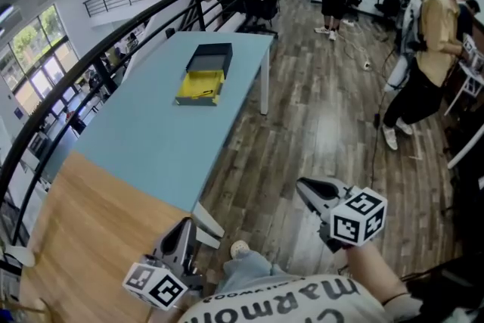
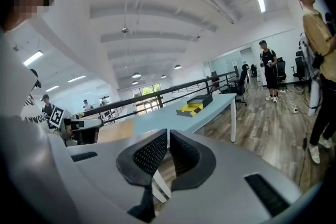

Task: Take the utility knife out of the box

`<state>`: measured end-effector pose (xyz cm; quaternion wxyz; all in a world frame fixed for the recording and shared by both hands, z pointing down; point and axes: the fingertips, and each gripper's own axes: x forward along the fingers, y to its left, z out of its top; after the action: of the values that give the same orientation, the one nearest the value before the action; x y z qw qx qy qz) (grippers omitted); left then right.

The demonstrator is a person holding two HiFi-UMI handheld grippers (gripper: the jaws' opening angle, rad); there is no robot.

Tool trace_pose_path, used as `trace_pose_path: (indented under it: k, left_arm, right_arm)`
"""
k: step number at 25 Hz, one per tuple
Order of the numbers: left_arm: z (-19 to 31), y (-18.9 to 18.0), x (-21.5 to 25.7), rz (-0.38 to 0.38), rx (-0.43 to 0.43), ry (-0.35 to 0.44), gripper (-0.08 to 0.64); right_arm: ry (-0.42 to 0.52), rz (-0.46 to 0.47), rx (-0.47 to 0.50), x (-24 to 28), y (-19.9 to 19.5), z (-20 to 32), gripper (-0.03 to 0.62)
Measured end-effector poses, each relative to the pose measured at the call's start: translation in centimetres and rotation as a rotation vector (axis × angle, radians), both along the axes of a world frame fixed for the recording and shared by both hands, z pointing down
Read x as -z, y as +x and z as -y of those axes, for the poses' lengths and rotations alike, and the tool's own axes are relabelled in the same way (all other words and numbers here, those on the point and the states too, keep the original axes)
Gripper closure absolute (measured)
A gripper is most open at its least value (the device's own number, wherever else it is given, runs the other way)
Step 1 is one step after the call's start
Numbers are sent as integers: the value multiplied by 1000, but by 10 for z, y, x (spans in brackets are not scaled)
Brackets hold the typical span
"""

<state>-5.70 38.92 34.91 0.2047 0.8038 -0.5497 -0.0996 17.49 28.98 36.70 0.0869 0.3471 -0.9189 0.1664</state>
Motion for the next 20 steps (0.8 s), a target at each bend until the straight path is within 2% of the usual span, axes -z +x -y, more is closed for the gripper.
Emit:
trace_pose_path:
  k: [4,9,13,20]
  left_arm:
    - [36,5,-10,-24,-17,-30,558]
    - [106,22,-3,-5,-87,-19,558]
    - [169,20,2,-24,-110,-16,558]
    - [270,4,20,-7,-126,-4,558]
  right_arm:
    - [-30,-30,-13,-13,5,27,549]
    - [-66,-17,-46,-15,12,83,549]
    - [-83,-36,-56,-16,9,131,549]
    - [-75,-19,-68,0,-9,227,549]
